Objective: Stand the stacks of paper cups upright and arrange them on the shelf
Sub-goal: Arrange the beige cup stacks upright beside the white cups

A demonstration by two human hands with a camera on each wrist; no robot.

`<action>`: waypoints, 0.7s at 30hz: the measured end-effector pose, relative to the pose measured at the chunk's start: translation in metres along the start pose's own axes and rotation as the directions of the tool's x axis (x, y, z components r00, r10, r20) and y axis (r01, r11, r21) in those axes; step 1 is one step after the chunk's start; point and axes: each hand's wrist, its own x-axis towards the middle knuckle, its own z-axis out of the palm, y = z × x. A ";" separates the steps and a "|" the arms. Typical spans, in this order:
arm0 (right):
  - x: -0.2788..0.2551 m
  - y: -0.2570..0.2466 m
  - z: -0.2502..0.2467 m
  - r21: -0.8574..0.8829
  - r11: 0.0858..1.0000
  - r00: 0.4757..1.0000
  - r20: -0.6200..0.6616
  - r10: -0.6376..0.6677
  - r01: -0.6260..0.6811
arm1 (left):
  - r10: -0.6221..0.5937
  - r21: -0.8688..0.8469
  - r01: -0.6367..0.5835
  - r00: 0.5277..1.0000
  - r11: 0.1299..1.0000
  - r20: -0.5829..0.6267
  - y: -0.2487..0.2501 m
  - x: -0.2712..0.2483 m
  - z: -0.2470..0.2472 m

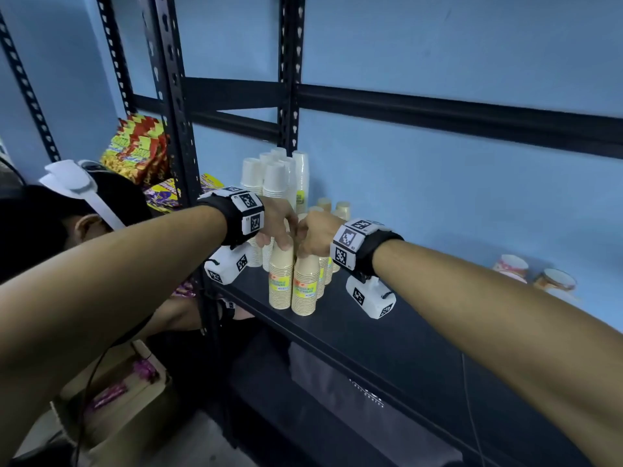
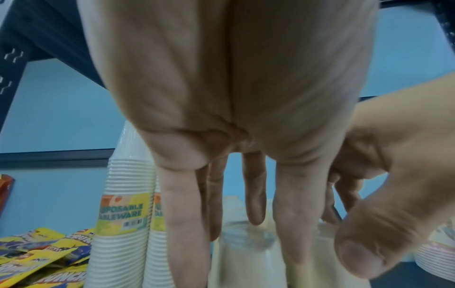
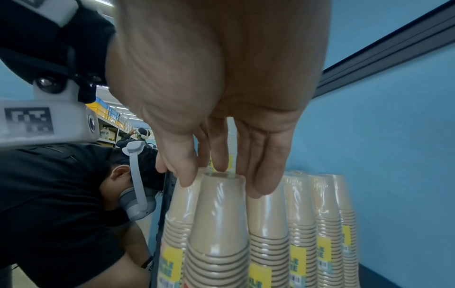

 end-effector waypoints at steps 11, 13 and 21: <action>-0.004 0.002 0.000 0.020 1.000 0.999 0.036 -0.016 0.015 | 0.071 0.087 -0.072 0.997 0.994 0.015 -0.002 0.008 0.012; -0.005 0.002 -0.001 0.008 1.000 0.999 0.041 -0.023 0.023 | 0.077 0.077 -0.079 0.997 0.994 0.023 0.000 0.007 0.009; -0.014 0.022 -0.025 0.037 0.999 0.990 0.135 0.028 -0.034 | 0.111 0.021 -0.115 0.984 0.993 0.136 0.028 0.008 -0.005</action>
